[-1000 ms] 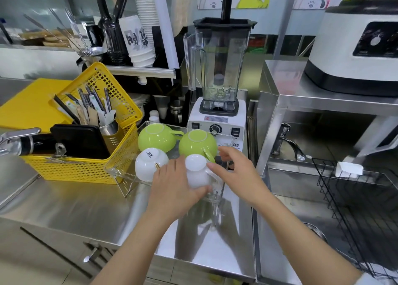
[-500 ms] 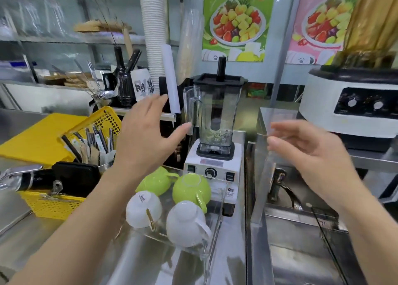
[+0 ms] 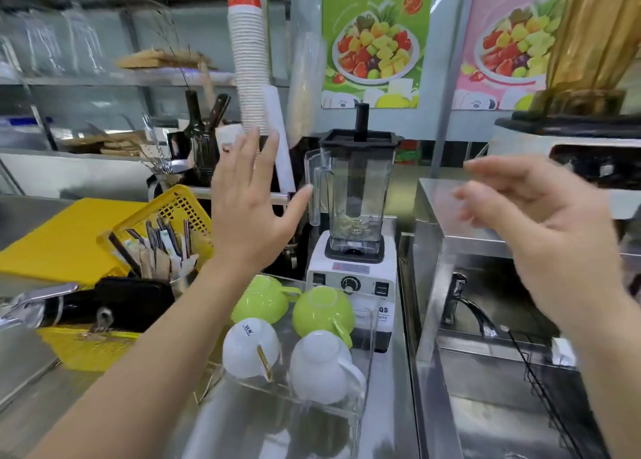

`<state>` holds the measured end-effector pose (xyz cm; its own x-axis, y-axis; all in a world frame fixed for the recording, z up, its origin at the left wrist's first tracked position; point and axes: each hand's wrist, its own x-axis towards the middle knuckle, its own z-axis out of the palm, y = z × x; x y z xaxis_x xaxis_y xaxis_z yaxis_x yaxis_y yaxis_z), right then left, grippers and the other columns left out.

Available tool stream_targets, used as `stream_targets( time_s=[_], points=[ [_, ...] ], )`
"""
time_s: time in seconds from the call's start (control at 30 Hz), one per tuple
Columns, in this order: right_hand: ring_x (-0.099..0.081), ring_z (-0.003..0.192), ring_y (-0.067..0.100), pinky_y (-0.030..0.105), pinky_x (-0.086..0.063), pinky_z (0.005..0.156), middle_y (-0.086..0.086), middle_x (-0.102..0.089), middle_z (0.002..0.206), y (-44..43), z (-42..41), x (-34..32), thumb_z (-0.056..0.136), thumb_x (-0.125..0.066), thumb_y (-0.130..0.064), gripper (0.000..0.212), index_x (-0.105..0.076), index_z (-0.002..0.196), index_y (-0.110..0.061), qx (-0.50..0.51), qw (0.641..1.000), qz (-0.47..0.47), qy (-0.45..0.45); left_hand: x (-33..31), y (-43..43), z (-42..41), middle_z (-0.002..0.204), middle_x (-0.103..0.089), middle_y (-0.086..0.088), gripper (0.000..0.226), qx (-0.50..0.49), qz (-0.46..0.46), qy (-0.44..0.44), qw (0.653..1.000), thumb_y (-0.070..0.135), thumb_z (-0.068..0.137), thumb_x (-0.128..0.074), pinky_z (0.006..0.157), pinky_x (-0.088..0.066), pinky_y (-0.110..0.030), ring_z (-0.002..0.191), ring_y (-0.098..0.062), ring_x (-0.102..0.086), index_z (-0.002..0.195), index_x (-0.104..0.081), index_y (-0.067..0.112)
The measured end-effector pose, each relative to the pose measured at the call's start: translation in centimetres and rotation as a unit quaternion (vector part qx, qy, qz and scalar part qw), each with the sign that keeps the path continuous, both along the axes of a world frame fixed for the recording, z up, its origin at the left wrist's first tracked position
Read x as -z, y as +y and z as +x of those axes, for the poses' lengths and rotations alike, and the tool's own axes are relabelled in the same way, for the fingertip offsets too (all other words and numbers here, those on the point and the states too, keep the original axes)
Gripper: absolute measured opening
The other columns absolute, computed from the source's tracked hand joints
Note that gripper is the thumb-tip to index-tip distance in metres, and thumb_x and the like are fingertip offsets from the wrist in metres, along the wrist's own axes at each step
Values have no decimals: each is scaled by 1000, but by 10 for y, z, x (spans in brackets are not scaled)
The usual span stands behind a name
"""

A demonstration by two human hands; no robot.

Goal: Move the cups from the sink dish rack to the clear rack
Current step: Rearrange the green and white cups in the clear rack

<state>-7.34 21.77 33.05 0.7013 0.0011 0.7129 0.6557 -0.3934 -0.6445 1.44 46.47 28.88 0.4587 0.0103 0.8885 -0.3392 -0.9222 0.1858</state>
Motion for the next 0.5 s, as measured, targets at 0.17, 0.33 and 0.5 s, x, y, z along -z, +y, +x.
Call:
stream_targets(
  time_s=[0.17, 0.33, 0.5],
  points=[
    [-59, 78, 21, 22, -48, 73, -8, -62, 81, 55, 49, 87, 84, -64, -14, 16, -62, 95, -25, 9, 982, -55, 181, 72, 2, 24, 146, -41, -6, 74, 51, 57, 164, 984, 59, 80, -37, 115, -17, -43, 137, -27, -32, 140, -34, 16],
    [-54, 79, 17, 26, -43, 75, 1, -58, 96, 79, 80, 158, 83, -65, -22, 35, -58, 115, -11, 30, 932, -184, 311, 123, 4, 45, 147, -38, -1, 71, 127, 122, 351, 920, 52, 82, -52, 116, -11, -36, 139, -21, -26, 141, -26, 23],
    [-55, 85, 17, 26, -43, 77, 4, -62, 104, 81, 91, 174, 78, -71, -25, 36, -59, 109, -10, 55, 914, -208, 343, 139, 2, 55, 153, -27, 1, 63, 163, 173, 422, 875, 50, 85, -52, 115, -10, -35, 141, -18, -21, 139, -31, 26]
  ],
)
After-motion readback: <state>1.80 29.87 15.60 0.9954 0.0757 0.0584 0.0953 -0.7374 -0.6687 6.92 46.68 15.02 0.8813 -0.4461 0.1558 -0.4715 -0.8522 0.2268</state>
